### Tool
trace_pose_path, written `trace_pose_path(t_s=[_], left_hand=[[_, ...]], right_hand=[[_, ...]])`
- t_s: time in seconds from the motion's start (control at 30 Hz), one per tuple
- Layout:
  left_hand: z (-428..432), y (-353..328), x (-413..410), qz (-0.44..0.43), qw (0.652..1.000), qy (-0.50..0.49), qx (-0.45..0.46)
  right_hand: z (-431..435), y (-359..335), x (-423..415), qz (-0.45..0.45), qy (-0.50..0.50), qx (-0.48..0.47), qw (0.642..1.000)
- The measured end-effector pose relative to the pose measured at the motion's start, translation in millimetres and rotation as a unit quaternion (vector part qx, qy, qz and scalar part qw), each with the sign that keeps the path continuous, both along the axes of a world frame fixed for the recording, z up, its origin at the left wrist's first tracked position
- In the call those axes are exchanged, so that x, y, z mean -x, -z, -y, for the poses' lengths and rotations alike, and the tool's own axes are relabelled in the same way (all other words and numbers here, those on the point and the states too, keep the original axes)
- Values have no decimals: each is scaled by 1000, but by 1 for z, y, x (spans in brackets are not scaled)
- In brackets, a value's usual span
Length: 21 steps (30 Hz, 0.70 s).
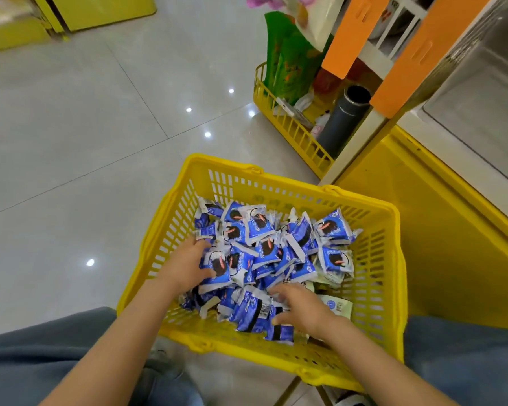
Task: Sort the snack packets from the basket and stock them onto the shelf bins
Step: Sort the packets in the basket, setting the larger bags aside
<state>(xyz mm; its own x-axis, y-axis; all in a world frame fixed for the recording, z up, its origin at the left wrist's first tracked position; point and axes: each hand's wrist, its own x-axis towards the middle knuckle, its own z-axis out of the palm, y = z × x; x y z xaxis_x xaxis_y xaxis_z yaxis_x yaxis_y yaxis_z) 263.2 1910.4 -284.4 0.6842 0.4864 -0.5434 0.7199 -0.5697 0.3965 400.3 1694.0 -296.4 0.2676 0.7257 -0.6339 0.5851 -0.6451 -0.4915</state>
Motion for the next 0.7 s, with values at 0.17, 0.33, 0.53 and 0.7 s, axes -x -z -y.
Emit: trace_pose_path(t_s=[0.17, 0.33, 0.53, 0.7], left_hand=[[9, 0, -9, 11, 998, 26, 50], [23, 2, -16, 47, 989, -43, 133], [31, 8, -3, 107, 962, -186, 171], [46, 9, 1, 133, 924, -289, 211]], right_hand=[[-9, 1, -5, -25, 19, -53, 998], [-17, 9, -2, -90, -27, -21, 995], [-26, 21, 9, -18, -77, -15, 997], [-26, 18, 1, -36, -106, -9, 994]])
